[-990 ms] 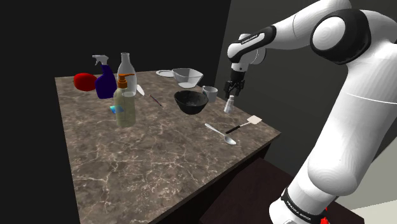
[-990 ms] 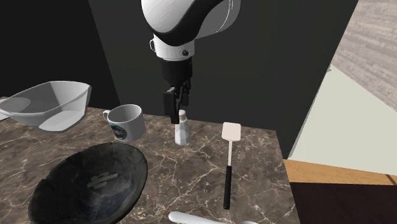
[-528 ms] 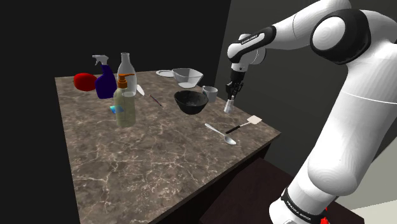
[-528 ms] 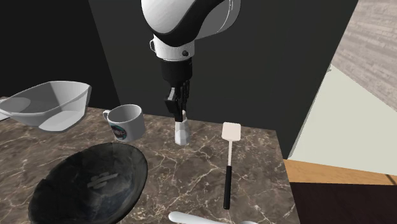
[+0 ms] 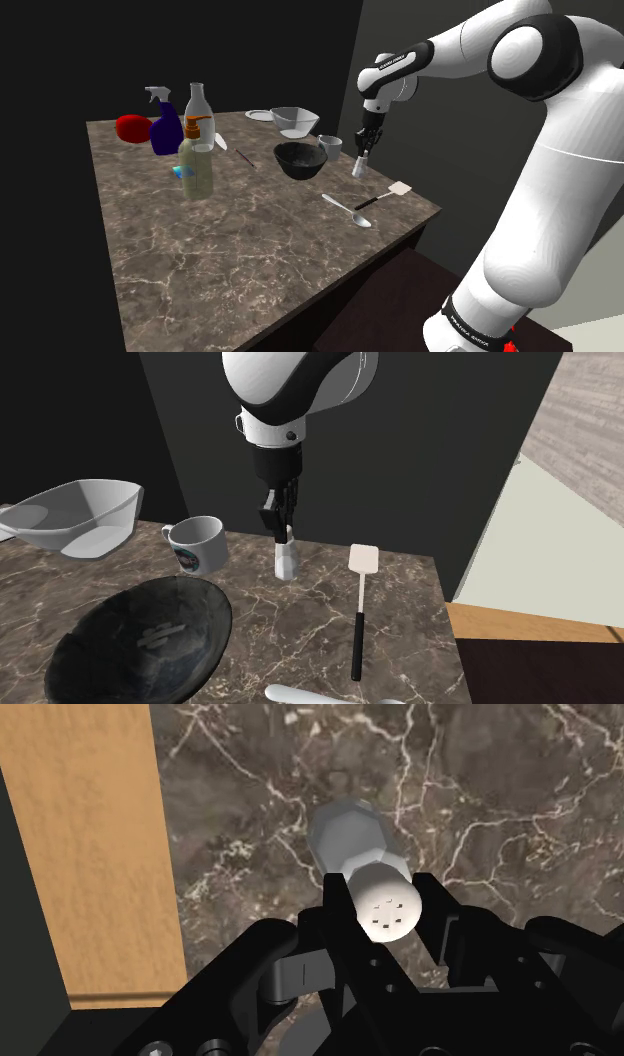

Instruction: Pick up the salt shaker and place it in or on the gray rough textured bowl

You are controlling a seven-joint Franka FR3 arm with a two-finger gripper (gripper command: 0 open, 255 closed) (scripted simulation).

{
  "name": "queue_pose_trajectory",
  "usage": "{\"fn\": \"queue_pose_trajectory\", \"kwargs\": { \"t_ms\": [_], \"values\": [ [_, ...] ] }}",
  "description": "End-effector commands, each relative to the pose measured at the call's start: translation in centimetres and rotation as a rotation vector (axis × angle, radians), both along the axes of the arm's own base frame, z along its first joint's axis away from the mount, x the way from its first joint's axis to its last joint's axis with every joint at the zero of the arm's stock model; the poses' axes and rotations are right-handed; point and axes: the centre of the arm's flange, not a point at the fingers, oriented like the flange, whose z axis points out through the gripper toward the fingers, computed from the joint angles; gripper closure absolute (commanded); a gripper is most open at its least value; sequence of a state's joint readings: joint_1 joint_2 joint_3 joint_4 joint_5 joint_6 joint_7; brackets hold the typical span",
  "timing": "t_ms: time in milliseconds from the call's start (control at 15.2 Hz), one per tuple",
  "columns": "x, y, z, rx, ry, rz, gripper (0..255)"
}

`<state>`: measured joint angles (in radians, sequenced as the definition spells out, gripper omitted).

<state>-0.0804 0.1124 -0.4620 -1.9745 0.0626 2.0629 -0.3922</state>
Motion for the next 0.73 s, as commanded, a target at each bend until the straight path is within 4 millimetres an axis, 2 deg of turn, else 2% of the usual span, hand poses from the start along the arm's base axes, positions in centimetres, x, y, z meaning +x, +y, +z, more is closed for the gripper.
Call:
{"fn": "queue_pose_trajectory", "kwargs": {
  "t_ms": [0, 660],
  "values": [
    [0.0, 0.0, 0.5, 0.000, 0.000, 0.000, 255],
    [0.0, 0.0, 5.8, 0.000, 0.000, 0.000, 255]
  ]
}}
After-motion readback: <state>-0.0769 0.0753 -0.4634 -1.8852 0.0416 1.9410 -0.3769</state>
